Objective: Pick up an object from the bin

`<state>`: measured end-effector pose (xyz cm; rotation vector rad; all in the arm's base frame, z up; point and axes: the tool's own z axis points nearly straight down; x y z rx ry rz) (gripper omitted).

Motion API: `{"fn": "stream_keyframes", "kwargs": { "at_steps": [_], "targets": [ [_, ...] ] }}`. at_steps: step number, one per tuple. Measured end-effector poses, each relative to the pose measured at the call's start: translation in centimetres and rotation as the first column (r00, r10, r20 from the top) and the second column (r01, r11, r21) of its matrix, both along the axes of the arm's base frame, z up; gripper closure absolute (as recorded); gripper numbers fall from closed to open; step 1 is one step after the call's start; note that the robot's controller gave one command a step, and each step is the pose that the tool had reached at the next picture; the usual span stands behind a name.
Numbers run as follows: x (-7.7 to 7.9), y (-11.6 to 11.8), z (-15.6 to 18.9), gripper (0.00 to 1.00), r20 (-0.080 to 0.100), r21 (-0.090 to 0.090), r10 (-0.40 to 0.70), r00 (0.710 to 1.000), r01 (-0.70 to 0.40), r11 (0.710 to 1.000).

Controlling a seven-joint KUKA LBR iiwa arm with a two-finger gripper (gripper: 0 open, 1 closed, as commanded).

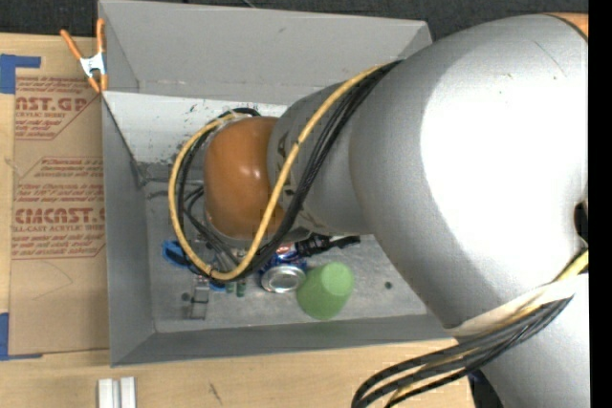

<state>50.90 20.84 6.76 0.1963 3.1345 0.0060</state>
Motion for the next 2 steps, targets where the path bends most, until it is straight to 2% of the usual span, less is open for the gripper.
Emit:
{"fn": "stream_keyframes", "kwargs": {
  "at_steps": [1,2],
  "targets": [
    [0.0,-0.4,0.2,1.0,-0.001,-0.002,-0.005,1.0,0.005,1.0],
    [2.8,-3.1,16.7,1.0,0.009,-0.001,0.037,0.999,-0.037,0.999]
  ]
}}
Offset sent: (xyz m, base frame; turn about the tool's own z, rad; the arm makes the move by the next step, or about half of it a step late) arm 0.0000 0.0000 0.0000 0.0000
